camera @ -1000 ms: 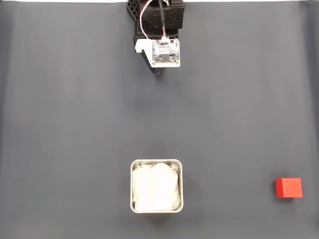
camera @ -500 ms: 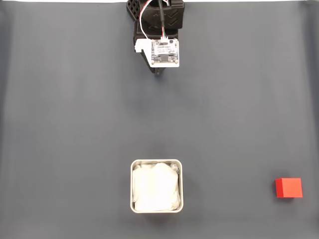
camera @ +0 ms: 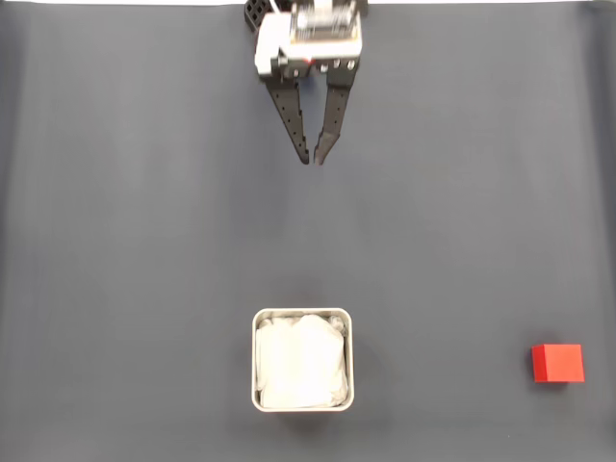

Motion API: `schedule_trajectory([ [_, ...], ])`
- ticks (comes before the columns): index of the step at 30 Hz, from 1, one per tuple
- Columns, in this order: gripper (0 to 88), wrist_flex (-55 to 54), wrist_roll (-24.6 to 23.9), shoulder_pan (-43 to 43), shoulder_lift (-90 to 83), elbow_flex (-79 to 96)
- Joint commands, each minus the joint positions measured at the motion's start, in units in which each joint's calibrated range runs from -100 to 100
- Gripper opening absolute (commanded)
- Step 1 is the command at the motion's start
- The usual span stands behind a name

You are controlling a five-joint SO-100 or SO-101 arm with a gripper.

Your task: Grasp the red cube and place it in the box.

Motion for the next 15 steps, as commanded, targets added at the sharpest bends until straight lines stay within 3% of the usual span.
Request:
schedule_trajectory([
  [1, 0.0, 0.1, 1.1, -0.4, 5.8, -12.4],
  [8, 0.0, 11.4, 1.3, -0.3, 18.6, -29.9],
  [15, 0.0, 14.2, 1.9, 0.2, 23.9, -36.2],
])
